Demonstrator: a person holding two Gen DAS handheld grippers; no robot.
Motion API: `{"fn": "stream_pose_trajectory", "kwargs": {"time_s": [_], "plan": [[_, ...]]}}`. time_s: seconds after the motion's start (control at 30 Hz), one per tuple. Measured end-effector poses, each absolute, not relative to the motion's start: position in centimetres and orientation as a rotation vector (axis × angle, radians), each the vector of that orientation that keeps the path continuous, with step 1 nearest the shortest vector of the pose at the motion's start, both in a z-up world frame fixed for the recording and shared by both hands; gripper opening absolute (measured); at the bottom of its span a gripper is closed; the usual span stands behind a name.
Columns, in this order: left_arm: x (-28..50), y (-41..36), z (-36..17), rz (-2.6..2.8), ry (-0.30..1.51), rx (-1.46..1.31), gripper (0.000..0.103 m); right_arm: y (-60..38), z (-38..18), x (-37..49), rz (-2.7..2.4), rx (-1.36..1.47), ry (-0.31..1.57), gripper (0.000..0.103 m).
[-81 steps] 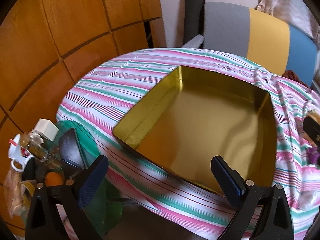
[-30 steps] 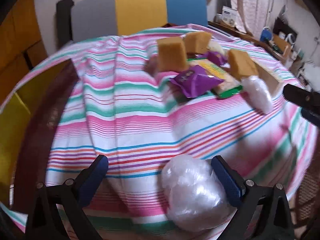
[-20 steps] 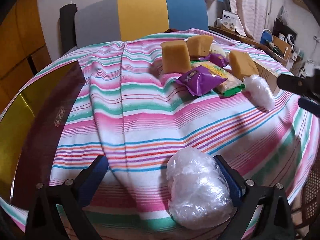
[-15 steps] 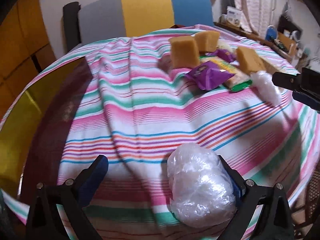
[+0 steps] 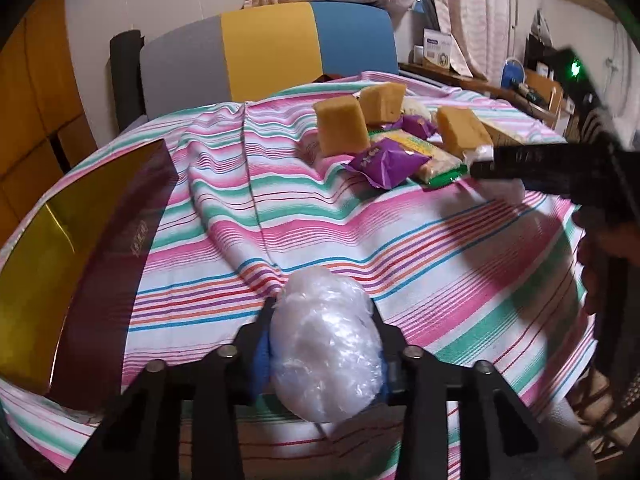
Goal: Organize objects
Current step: 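Grasp a plastic-wrapped white bun with the left tool, then drop the wrapped bun into the gold tray with the left tool while the right drops another bun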
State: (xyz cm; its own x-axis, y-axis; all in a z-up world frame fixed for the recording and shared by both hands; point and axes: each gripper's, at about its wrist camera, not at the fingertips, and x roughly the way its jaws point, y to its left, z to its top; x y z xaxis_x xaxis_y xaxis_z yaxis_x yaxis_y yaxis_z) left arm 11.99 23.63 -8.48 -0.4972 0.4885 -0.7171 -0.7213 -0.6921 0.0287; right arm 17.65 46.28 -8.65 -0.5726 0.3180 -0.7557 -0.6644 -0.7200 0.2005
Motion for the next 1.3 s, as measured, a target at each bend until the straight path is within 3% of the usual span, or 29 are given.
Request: {"fn": "stream_pose_trajectory", "kwargs": {"time_s": [0.63,1.3], "plan": [[10.0,19.0,-6.1,2.164,0.151,-0.945,0.037,41.6,-7.4,19.7,2.386,-0.883,0.701,0.037],[5.2,11.2,-0.3,2.427,0.119,-0.853,0.037,33.0,-4.1,15.1,2.622,-0.951,0.633,0.037]]}}
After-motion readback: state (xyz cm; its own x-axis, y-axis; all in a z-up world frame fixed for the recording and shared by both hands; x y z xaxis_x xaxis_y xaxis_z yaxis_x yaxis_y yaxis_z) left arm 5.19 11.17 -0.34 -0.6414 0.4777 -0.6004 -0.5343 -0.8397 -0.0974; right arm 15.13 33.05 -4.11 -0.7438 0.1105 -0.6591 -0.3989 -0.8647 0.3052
